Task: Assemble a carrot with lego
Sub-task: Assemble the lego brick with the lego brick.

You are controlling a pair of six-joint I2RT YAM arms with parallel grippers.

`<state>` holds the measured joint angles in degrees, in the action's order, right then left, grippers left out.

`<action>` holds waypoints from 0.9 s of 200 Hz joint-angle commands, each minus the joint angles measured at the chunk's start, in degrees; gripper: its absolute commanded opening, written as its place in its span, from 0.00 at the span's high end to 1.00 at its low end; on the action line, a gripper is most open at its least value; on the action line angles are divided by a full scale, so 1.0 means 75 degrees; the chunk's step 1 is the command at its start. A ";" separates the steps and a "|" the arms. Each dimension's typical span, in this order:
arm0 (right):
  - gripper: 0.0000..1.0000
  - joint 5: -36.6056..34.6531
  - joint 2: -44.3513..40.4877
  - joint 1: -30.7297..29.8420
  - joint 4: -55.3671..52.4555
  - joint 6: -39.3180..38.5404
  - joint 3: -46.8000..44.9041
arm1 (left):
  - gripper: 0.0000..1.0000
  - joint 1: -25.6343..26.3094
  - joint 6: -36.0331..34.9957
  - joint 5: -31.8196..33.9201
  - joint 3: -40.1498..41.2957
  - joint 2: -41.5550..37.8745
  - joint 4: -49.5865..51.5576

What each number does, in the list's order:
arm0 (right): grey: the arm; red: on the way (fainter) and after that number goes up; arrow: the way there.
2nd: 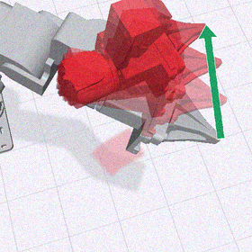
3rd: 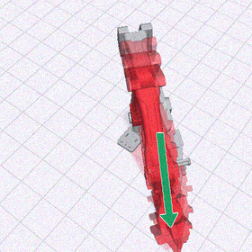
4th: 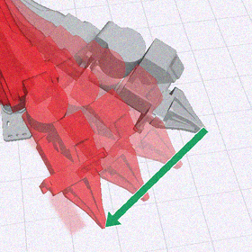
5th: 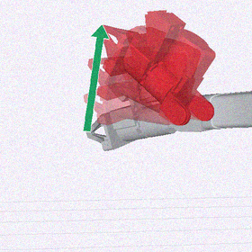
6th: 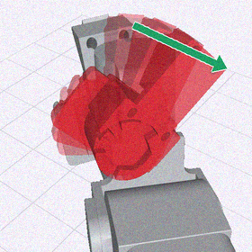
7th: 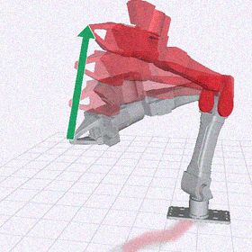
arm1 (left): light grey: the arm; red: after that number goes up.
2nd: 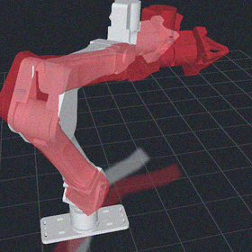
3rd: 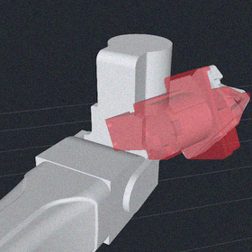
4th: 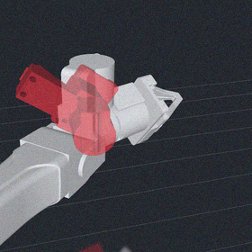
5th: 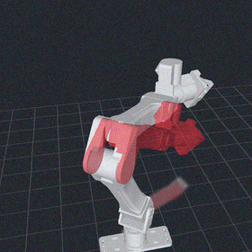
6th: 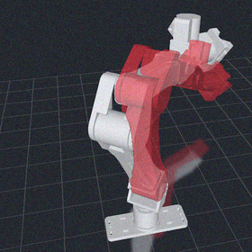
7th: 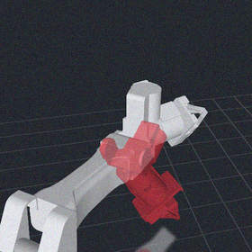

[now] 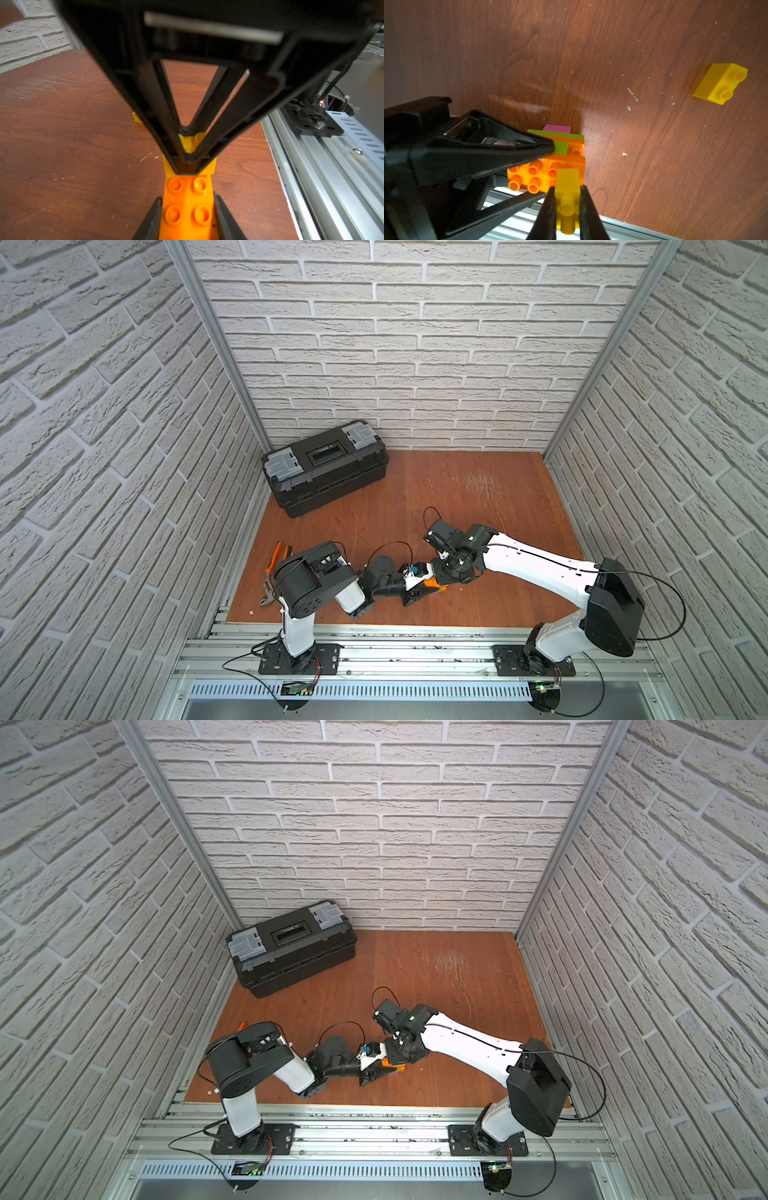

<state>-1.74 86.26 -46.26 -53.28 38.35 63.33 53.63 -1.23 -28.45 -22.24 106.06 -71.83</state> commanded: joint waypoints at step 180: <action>0.98 0.0173 0.0238 0.0084 0.0511 0.0080 -0.0682 | 1.00 0.0145 0.0287 -0.0063 0.0140 0.0507 0.0430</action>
<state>-1.43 85.32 -45.74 -52.31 38.17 61.67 53.82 -0.47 -28.40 -22.22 107.28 -73.93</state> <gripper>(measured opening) 0.180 0.371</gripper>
